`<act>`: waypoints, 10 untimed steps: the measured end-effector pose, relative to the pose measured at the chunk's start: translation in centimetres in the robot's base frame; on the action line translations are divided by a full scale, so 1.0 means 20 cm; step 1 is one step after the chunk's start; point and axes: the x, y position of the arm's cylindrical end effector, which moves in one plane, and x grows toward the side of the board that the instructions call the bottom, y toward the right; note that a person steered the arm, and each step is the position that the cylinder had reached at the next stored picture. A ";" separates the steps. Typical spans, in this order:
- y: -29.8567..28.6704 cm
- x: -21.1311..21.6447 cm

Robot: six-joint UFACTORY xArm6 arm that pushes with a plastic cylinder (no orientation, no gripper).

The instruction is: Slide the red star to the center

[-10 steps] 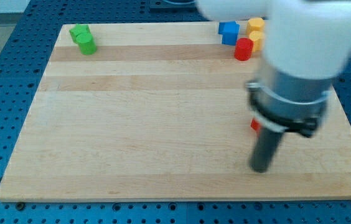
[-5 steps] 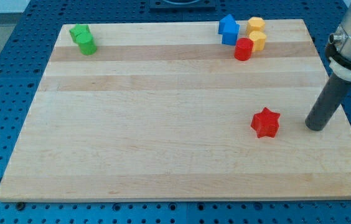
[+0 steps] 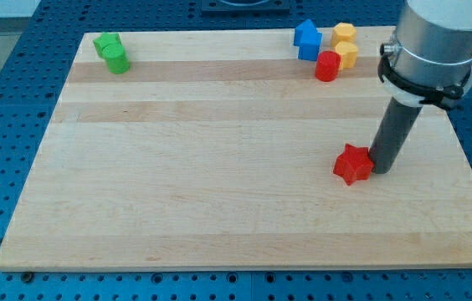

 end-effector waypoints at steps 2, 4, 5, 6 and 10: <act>-0.04 0.02; -0.26 0.07; -0.38 0.14; -0.44 0.14; -0.62 -0.08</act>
